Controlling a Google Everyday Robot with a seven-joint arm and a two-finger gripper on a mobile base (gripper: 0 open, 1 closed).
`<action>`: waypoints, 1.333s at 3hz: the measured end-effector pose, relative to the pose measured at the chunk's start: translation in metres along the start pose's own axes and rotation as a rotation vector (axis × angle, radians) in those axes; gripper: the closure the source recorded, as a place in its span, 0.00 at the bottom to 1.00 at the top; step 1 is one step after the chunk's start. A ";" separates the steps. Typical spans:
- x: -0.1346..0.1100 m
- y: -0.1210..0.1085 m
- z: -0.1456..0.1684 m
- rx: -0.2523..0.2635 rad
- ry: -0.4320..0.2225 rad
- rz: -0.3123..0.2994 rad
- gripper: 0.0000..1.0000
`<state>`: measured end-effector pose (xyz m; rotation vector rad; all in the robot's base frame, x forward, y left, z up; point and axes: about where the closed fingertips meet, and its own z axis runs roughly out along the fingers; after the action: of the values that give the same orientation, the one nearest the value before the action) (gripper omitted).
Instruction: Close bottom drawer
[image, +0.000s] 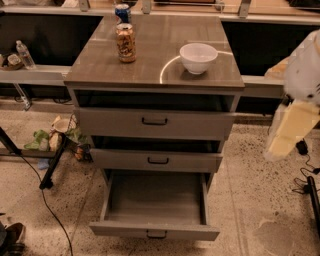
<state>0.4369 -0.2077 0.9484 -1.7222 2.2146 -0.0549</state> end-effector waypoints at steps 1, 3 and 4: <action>-0.011 0.039 0.089 -0.061 -0.087 -0.006 0.00; -0.014 0.066 0.159 -0.133 -0.088 -0.012 0.00; -0.017 0.070 0.183 -0.126 -0.137 0.000 0.00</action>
Offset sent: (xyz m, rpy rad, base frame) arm -0.0133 0.0837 -0.2375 0.1321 0.1792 0.0909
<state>0.4266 -0.1414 0.7636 -1.7343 2.1590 0.2001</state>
